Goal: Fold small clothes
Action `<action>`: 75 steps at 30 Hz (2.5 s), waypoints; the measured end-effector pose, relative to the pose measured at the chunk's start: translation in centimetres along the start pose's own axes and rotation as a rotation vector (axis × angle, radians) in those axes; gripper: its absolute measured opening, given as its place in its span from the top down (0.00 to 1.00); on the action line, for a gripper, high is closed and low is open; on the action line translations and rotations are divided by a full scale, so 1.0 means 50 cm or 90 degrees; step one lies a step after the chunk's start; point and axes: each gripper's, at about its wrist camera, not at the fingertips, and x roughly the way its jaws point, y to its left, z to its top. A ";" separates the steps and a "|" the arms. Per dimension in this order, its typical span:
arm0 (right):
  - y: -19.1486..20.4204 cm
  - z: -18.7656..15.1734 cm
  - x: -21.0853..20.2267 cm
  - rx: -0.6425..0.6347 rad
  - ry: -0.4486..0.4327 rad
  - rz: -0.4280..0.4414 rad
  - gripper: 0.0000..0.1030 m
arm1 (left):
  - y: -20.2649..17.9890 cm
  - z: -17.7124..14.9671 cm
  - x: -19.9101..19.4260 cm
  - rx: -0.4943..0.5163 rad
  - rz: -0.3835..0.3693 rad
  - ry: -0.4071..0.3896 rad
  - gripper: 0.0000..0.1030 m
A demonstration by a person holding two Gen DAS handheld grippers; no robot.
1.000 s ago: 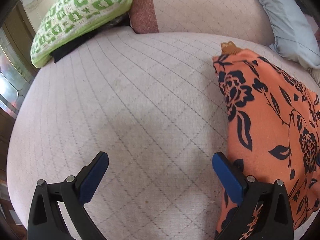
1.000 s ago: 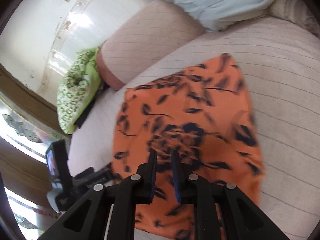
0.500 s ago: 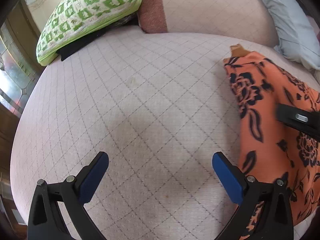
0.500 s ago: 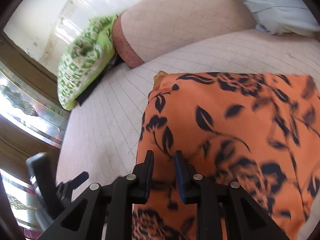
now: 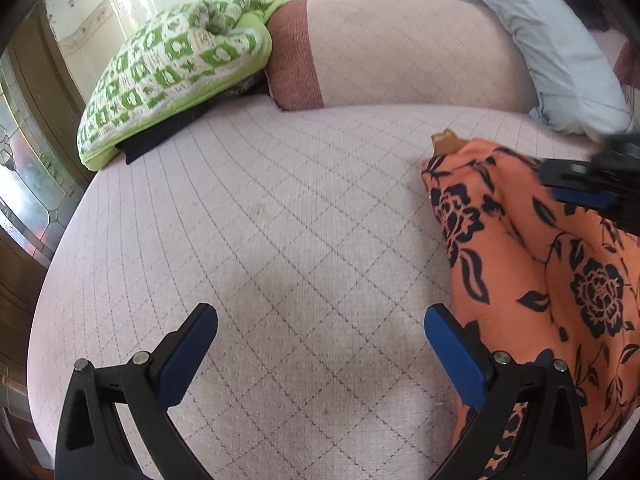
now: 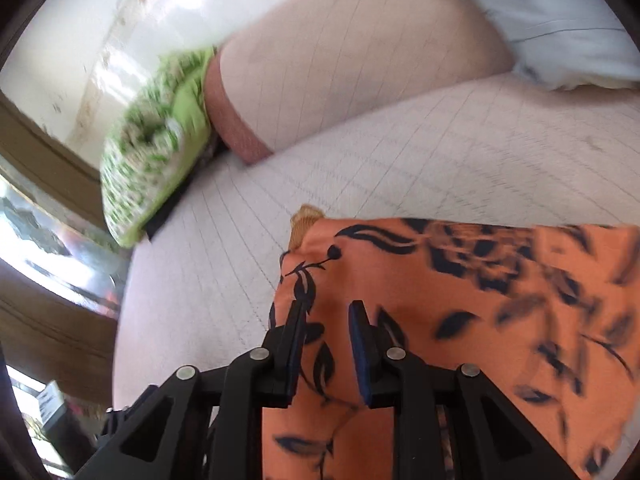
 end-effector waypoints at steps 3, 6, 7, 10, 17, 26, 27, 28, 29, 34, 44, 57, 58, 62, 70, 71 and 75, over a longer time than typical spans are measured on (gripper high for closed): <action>-0.036 -0.018 -0.078 0.010 -0.042 -0.050 0.76 | -0.004 0.000 -0.014 0.001 -0.006 -0.017 0.00; -0.079 -0.033 -0.135 0.029 -0.079 -0.114 0.76 | -0.016 -0.001 -0.019 0.008 -0.014 -0.024 0.00; -0.101 -0.037 -0.148 0.036 -0.085 -0.136 0.76 | -0.022 -0.002 -0.021 0.011 -0.016 -0.026 0.00; -0.160 -0.037 -0.148 0.080 -0.083 -0.164 0.76 | -0.039 -0.005 -0.019 0.026 -0.025 -0.031 0.00; -0.235 -0.044 -0.068 0.116 -0.024 -0.132 0.75 | -0.081 -0.013 -0.006 0.064 -0.027 -0.043 0.00; -0.225 -0.051 -0.098 0.120 -0.029 -0.114 0.75 | -0.081 -0.014 -0.004 0.068 -0.022 -0.052 0.00; -0.217 -0.052 -0.104 0.113 -0.031 -0.107 0.75 | -0.082 -0.014 -0.005 0.070 -0.021 -0.052 0.00; -0.208 -0.055 -0.110 0.107 -0.032 -0.094 0.75 | -0.081 -0.015 -0.005 0.070 -0.021 -0.053 0.00; -0.198 -0.056 -0.113 0.101 -0.033 -0.083 0.75 | -0.081 -0.014 -0.006 0.068 -0.021 -0.053 0.00; -0.164 -0.069 -0.095 0.071 -0.012 -0.074 0.75 | -0.084 -0.016 -0.006 0.071 -0.016 -0.057 0.00; -0.154 -0.069 -0.072 0.034 0.007 -0.098 0.75 | -0.082 -0.016 -0.005 0.072 -0.016 -0.059 0.00; -0.115 -0.077 -0.099 0.006 0.004 -0.059 0.75 | -0.097 -0.017 -0.048 0.078 -0.047 -0.107 0.00; -0.114 -0.079 -0.093 0.007 0.009 -0.063 0.75 | -0.102 -0.019 -0.045 0.084 -0.047 -0.104 0.00; -0.128 -0.088 -0.058 0.016 0.042 -0.087 0.75 | -0.130 -0.033 -0.017 0.125 -0.030 -0.074 0.00; -0.124 -0.094 -0.041 -0.004 0.042 -0.094 0.75 | -0.136 -0.040 -0.018 0.131 -0.023 -0.078 0.00; -0.125 -0.093 -0.041 -0.002 0.043 -0.092 0.75 | -0.135 -0.039 -0.017 0.132 -0.023 -0.078 0.00; -0.131 -0.095 -0.040 0.002 0.042 -0.088 0.75 | -0.137 -0.041 -0.016 0.134 -0.022 -0.080 0.00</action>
